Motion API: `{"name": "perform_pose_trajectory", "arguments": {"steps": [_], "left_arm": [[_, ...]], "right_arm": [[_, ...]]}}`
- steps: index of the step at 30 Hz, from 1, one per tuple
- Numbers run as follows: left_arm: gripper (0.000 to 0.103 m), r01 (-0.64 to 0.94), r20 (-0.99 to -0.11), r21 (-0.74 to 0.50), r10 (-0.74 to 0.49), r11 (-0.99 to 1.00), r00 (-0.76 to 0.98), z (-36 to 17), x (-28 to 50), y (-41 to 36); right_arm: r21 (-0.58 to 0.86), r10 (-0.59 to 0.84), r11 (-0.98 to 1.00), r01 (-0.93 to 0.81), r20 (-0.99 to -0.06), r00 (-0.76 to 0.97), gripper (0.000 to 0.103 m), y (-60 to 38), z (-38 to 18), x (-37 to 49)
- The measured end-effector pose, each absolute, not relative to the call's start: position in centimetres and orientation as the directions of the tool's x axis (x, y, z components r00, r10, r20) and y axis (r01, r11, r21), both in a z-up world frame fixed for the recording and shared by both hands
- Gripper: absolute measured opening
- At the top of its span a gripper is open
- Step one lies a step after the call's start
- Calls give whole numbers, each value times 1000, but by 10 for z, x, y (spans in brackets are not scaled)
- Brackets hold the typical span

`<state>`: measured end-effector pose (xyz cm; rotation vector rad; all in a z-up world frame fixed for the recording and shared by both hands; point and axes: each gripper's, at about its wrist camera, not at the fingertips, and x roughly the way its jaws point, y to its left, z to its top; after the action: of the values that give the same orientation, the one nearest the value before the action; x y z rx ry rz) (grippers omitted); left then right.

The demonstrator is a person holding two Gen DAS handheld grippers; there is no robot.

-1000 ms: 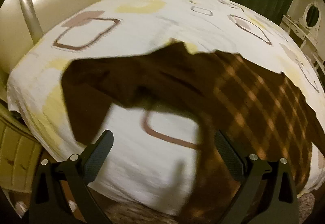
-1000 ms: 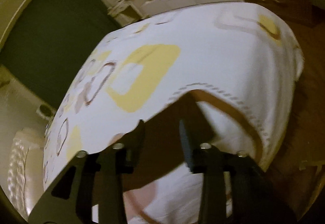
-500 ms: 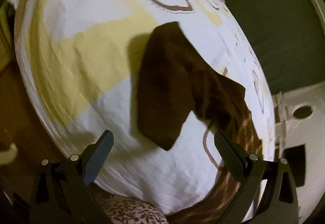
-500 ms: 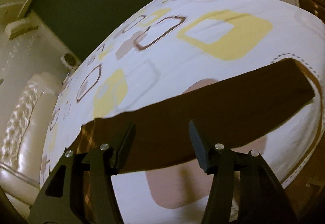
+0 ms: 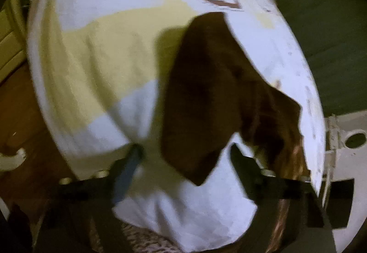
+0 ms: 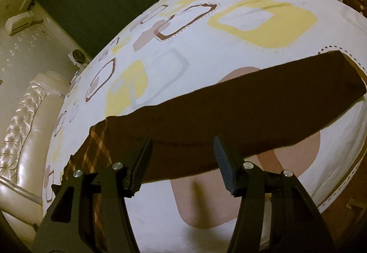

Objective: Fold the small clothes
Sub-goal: 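Carry the held sleeve across the sweater body with the right tool and release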

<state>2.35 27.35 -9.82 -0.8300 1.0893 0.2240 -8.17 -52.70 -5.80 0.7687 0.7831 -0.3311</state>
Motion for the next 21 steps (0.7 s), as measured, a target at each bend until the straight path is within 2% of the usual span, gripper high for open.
{"name": "perform_pose_trajectory", "arguments": {"steps": [4,6,8,11,15,21], "left_arm": [[42,-556,-860,-479,-234,680,454,-97,17,286],[23,-555,-864,-472,-232,685,447,-93,15,288],[10,-540,-870,-452,-218,711,441,-85,15,287],[5,-518,-872,-440,-212,733,441,-78,21,286],[5,-541,-858,-452,-178,709,483,-67,22,306],[5,-623,-833,-463,-70,630,548,-31,25,374]], "right_arm": [[489,9,686,539,-747,665,55,-524,-64,-82],[486,11,687,540,-750,661,55,-523,-65,-81],[483,11,690,540,-752,659,55,-522,-66,-80],[483,12,690,540,-753,658,55,-521,-66,-80],[483,12,687,543,-755,656,55,-519,-66,-82],[478,6,687,548,-757,653,57,-517,-67,-82]]}}
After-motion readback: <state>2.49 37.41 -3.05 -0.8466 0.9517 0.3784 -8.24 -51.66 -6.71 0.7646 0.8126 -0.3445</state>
